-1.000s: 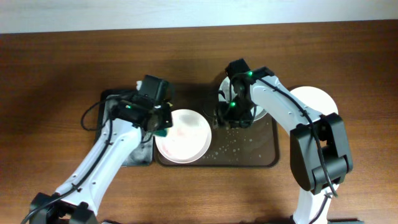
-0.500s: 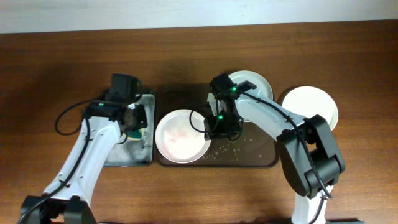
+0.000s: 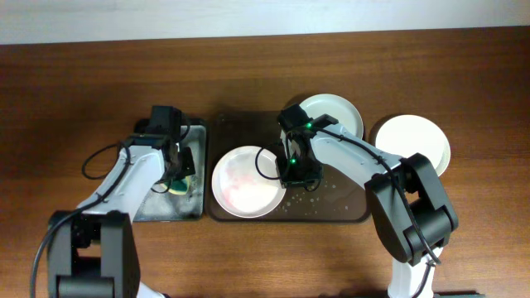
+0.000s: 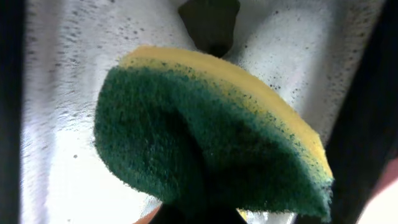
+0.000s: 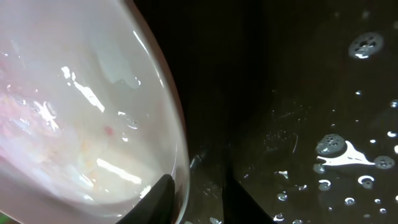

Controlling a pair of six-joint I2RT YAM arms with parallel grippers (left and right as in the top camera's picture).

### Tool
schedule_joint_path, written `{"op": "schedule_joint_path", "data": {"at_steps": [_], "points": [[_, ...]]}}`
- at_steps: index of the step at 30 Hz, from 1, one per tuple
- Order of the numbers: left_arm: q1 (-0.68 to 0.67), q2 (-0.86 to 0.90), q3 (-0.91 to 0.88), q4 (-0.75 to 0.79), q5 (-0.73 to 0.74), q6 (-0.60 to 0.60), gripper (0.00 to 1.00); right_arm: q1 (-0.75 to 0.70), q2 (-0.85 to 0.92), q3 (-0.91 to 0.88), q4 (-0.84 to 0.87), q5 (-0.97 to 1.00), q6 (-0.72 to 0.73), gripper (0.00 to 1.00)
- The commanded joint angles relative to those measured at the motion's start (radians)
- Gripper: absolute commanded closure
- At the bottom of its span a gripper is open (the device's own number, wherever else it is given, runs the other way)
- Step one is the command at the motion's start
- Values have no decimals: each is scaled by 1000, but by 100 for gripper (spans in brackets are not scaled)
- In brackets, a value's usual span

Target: Clean dirty plates on tray and stack at the side

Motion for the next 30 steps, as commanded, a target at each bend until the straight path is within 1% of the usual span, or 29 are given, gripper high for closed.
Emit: {"op": "schedule_joint_path", "data": {"at_steps": [1,3,8,12,13,14,15,17,19,24,28,30], "points": [[4,48,-5,41,105,92,100,6,-9,-11,12,27,6,92],[4,59,-5,55,120,113,100,4,-10,-8,18,28,6,96],[4,90,-5,79,119,113,100,-26,-18,42,-21,40,-11,96],[4,137,-5,95,119,113,100,-48,-67,134,-115,134,-74,96],[4,145,-5,97,119,113,98,-48,-78,146,-129,159,-80,96],[4,156,-5,104,119,113,83,-44,-103,174,-160,219,-87,96],[4,163,-5,107,119,113,66,-40,-121,190,-179,262,-90,96],[4,167,-5,114,115,113,37,-33,-155,211,-204,346,-93,96],[4,167,-5,126,115,113,32,-19,-198,225,-217,455,-93,96],[4,167,-5,158,97,113,32,29,-274,229,-220,679,-93,96],[4,167,-5,188,100,112,26,85,-296,229,-214,908,-109,96],[4,167,-5,198,100,112,23,115,-296,229,-209,983,-120,96]]}}
